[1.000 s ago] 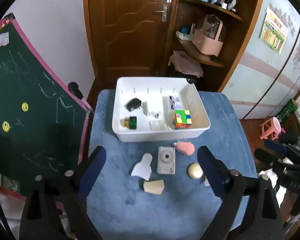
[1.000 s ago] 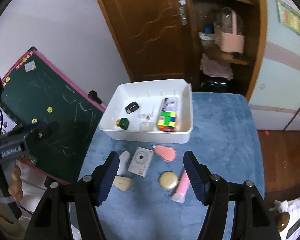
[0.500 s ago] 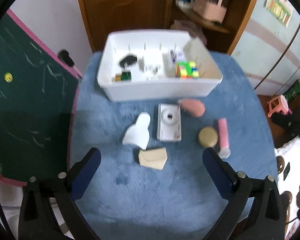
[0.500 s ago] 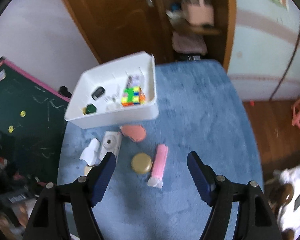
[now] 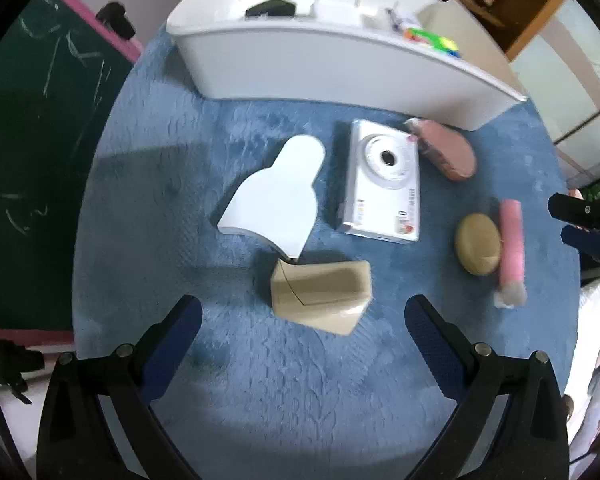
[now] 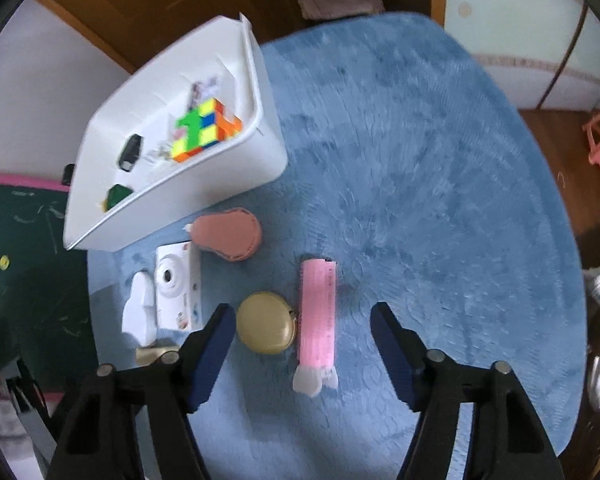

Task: Organize rigid objects
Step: 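Grasp the tan folded box with the left gripper while the right gripper grasps the pink hair roller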

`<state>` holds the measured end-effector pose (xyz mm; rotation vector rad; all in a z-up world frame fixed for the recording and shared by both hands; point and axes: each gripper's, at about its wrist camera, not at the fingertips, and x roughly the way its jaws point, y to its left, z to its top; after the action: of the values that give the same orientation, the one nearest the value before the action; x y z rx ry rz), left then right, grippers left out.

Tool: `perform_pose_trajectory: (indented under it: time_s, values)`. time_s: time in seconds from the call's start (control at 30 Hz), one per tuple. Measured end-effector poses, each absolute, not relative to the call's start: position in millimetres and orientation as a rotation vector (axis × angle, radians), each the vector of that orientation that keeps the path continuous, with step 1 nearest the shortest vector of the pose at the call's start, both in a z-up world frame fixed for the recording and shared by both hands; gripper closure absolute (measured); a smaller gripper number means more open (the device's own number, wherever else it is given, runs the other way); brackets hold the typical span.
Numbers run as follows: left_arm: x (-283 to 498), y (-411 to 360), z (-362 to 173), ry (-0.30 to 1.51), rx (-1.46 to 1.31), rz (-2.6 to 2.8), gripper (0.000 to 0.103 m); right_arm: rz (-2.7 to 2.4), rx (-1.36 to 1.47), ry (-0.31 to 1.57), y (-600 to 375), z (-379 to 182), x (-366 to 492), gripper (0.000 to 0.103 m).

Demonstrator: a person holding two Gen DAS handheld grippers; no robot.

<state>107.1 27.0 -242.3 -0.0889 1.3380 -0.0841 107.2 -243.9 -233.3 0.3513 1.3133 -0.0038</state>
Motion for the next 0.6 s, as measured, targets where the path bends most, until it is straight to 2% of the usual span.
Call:
perform_pose_trajectory:
  time_s: [0.1,0.17,0.4,0.47,0.6]
  values:
    - [112.1,27.7,-251.4,1.359,-0.115,-0.072,0.002,-0.029,0.357,1.357,-243.8,-250.7,119.5,0.036]
    - [114.4,27.9,-256.2,1.369,-0.128,-0.063,0.002,-0.046,0.343,1.392,-241.3,-263.8,127.5,0.045]
    - [116.0,28.3,-270.3,1.395,-0.145,-0.046,0.002,-0.105,0.336,1.471,-239.7,-295.8,139.9,0.054]
    - [115.9,28.2,-273.2,1.400,-0.144,-0.038,0.002,-0.110,0.328,1.482,-238.4,-301.1,141.5,0.064]
    - [114.6,30.6,-279.6,1.407,-0.157,-0.017,0.002,-0.129,0.283,1.484,-234.2,-306.0,143.3,0.069]
